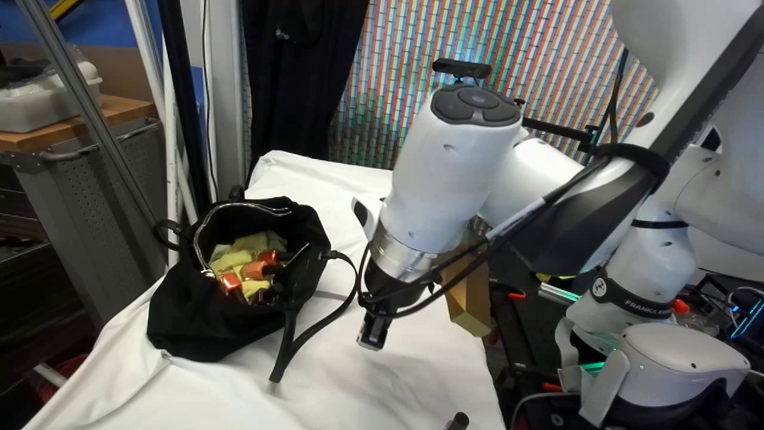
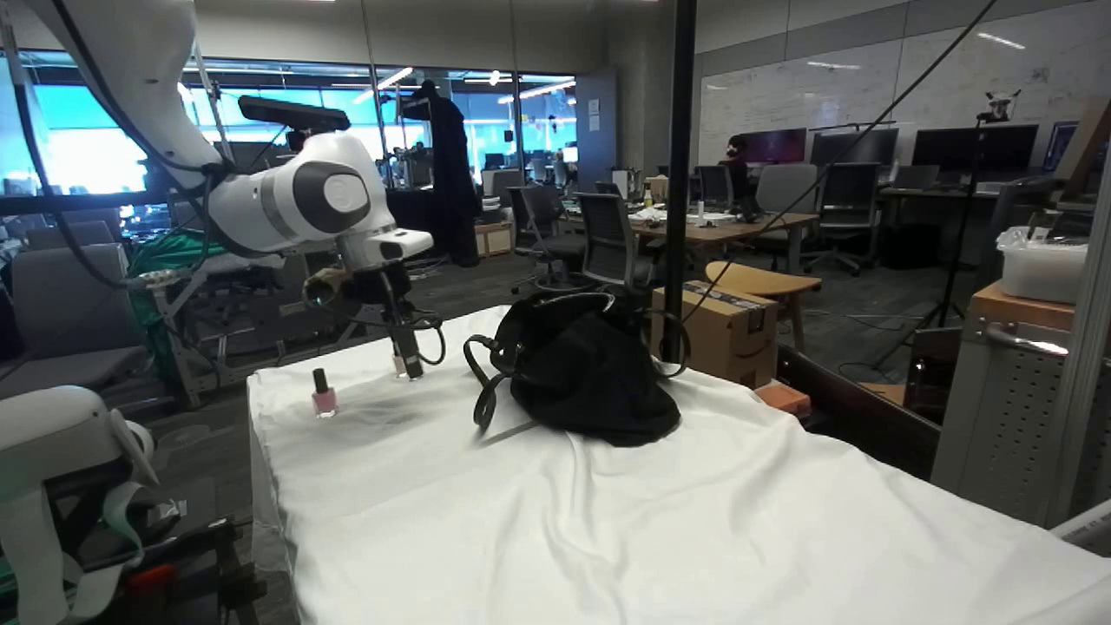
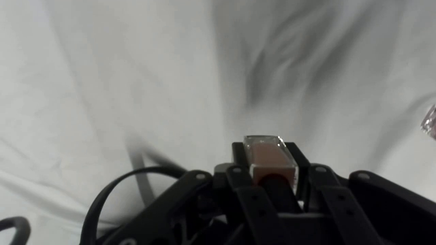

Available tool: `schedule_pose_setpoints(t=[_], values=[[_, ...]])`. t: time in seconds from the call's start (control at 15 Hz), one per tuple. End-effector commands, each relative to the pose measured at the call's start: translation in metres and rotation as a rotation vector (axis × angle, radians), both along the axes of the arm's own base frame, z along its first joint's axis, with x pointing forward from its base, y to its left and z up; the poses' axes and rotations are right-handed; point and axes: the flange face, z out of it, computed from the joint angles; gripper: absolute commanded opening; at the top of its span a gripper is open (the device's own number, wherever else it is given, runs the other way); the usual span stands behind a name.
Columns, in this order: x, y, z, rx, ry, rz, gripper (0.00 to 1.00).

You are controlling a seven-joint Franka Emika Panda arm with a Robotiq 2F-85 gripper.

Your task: Place the nail polish bottles inside the black bag from right to left

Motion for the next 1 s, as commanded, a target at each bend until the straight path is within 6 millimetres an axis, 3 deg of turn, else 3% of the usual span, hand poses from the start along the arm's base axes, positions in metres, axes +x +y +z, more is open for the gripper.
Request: schedule_pose_setpoints(t=[0.0, 0.4, 0.93], values=[[0.044, -0.018, 0.037, -0.026, -0.069, -0.025, 0.15], [0.122, -0.049, 0.074, -0.031, -0.164, -0.035, 0.15], [0.214, -0.073, 0.062, -0.078, -0.195, -0.028, 0.15]])
